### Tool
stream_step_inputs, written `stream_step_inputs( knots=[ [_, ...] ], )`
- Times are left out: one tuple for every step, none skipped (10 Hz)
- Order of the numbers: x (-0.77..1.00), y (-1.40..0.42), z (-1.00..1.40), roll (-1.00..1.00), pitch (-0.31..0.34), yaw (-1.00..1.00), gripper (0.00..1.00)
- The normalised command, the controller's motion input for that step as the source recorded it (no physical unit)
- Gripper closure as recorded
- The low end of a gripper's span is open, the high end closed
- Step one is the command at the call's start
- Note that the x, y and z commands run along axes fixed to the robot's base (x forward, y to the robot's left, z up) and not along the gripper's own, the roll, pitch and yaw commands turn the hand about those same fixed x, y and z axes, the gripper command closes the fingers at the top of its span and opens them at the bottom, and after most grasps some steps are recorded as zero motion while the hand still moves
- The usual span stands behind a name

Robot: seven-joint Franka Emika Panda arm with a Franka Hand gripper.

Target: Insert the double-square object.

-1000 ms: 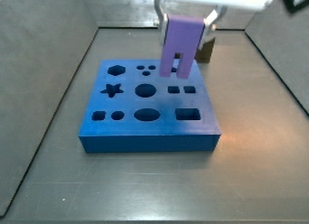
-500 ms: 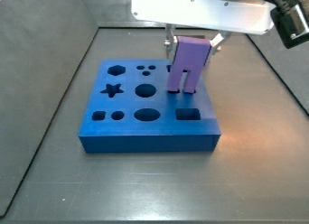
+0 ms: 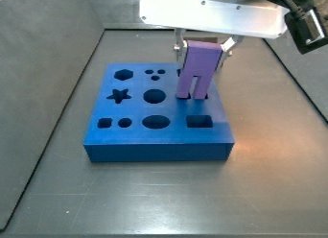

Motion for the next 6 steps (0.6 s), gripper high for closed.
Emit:
stream_step_inputs(
  knots=[
    [0.07,0.0,-0.75,0.04,-0.106,0.0,1.0],
    [0.0,0.0,-0.79,0.02,-0.154,-0.07,1.0],
    [0.0,0.0,-0.77,0.02,-0.149,-0.12,1.0],
    [0.0,0.0,-0.76,0.0,-0.229,-0.15,1.0],
    [0.0,0.0,-0.6,0.0,-0.314,-0.11,1.0],
    [-0.04,0.0,-0.5,0.02,-0.354,-0.07,1.0]
  ],
)
